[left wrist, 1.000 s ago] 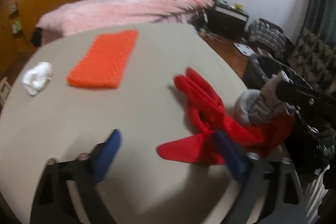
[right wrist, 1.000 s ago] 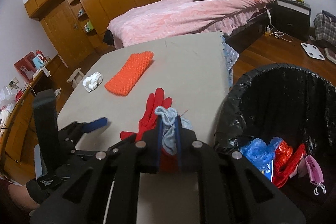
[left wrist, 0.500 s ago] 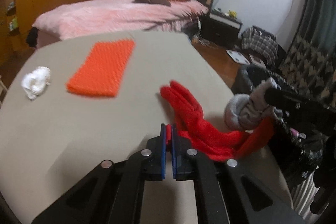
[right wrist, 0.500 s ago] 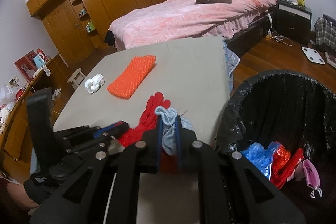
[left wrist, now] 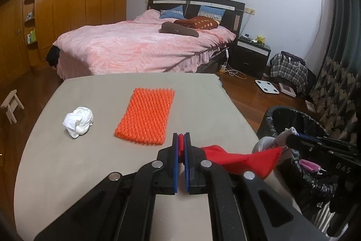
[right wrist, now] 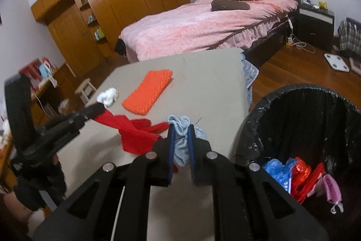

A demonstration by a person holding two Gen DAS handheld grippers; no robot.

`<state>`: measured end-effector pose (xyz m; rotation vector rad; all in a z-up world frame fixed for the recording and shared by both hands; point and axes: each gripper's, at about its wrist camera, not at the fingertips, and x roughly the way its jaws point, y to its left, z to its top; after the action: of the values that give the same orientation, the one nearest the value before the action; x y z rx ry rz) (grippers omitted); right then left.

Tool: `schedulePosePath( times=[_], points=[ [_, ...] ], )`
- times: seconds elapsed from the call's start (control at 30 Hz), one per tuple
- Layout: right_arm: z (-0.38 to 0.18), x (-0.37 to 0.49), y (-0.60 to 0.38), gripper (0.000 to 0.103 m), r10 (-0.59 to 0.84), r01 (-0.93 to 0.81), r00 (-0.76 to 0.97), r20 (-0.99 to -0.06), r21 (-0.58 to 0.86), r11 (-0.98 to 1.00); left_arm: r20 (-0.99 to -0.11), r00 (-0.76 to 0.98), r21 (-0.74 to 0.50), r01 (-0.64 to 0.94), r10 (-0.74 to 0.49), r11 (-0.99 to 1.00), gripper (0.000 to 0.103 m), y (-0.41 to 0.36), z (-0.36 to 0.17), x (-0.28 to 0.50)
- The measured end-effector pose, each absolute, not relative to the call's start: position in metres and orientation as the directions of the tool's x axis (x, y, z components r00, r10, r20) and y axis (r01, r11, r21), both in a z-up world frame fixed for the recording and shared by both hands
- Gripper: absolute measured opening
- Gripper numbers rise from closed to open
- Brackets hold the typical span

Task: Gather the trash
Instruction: 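Grasp the red glove with the left tool while the right tool holds the grey sock, then carry the red glove and grey sock over the bin and open both tools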

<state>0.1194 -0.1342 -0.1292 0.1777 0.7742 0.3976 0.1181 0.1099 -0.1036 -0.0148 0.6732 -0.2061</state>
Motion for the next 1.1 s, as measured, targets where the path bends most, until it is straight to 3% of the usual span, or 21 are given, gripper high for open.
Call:
schedulePosePath(
  times=[0.33,0.4,0.47,0.57,0.67,0.77,1.0,1.1],
  points=[
    [-0.157,0.135,-0.097,0.016,0.439,-0.326,0.578,-0.688,0.299,0.897,-0.675,0.731,-0.037,0.102,-0.100,0.994,0.004,0.141,-0.141,0.122],
    [-0.160,0.135,-0.095,0.036,0.450,-0.330,0.569,-0.689,0.310,0.892,-0.686,0.722,-0.036,0.080,-0.083,0.996,0.004,0.150,-0.149,0.123],
    [-0.160,0.131,-0.094,0.046,0.455,-0.340,0.568,-0.686,0.307,0.889,-0.695,0.716,-0.031,0.059,-0.064,0.998,0.004,0.159,-0.155,0.123],
    [-0.161,0.128,-0.092,0.046,0.433,-0.353,0.570,-0.698,0.268,0.897,-0.698,0.715,-0.019,0.036,-0.039,0.999,0.004,0.169,-0.161,0.123],
    [-0.166,0.131,-0.091,0.054,0.412,-0.342,0.566,-0.714,0.252,0.905,-0.698,0.715,-0.007,0.024,-0.022,1.000,0.004,0.173,-0.164,0.123],
    [-0.177,0.137,-0.087,0.054,0.384,-0.335,0.546,-0.744,0.226,0.915,-0.698,0.716,-0.010,0.029,-0.028,1.000,0.004,0.173,-0.165,0.122],
    [-0.183,0.144,-0.085,0.015,0.347,-0.348,0.538,-0.769,0.172,0.922,-0.672,0.739,-0.020,0.041,-0.044,0.999,0.004,0.169,-0.149,0.121],
    [-0.173,0.141,-0.089,0.014,0.362,-0.354,0.562,-0.744,0.180,0.918,-0.662,0.748,-0.022,0.045,-0.049,0.999,0.004,0.164,-0.138,0.122]
  ],
)
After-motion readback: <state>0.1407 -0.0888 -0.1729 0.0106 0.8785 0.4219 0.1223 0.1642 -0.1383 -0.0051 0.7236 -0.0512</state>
